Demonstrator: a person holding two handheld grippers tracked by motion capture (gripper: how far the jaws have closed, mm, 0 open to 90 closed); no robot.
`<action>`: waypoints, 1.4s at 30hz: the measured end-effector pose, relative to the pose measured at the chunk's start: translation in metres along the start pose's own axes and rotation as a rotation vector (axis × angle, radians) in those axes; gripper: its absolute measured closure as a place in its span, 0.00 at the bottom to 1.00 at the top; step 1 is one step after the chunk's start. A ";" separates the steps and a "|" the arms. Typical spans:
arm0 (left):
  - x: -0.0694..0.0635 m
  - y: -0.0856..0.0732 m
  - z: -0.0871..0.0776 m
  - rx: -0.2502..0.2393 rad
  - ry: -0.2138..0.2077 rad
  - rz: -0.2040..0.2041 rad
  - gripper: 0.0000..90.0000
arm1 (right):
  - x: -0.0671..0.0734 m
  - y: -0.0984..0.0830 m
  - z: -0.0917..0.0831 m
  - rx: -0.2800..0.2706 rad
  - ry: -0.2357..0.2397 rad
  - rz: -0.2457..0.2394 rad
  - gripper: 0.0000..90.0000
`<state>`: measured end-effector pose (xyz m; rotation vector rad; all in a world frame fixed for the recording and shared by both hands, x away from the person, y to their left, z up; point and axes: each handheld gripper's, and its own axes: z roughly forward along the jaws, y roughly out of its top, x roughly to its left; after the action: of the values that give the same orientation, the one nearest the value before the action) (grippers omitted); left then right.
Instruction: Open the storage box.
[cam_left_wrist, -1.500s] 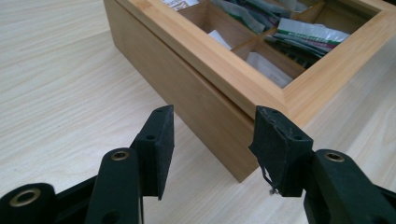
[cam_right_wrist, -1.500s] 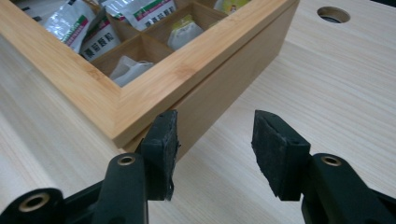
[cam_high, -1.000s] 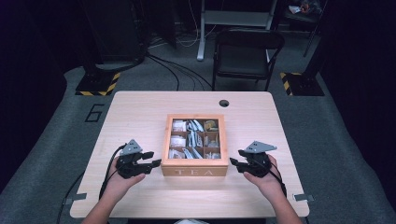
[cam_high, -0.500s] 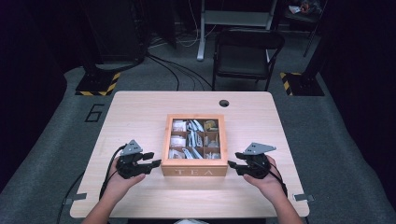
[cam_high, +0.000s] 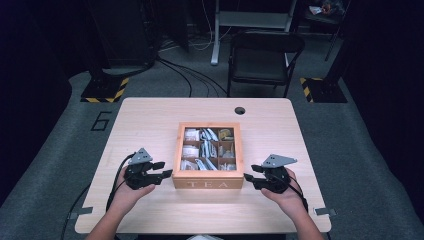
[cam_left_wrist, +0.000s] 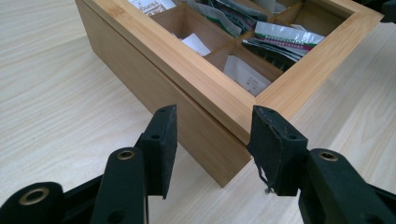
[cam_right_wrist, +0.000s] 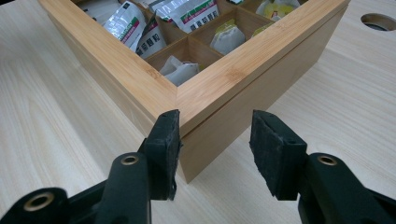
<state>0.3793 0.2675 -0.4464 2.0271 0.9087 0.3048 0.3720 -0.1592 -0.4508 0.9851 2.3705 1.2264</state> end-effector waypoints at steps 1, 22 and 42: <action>0.000 0.000 0.001 -0.002 -0.003 -0.005 0.57 | 0.000 -0.001 0.000 -0.001 0.004 -0.003 0.57; 0.001 0.004 0.008 -0.013 -0.037 -0.019 0.55 | 0.015 -0.010 0.016 0.037 0.039 -0.035 0.64; -0.012 0.005 -0.001 -0.027 -0.058 0.023 0.51 | 0.011 0.000 0.015 0.027 0.063 -0.015 0.66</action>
<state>0.3730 0.2581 -0.4410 2.0124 0.8423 0.2678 0.3715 -0.1426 -0.4594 0.9483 2.4439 1.2416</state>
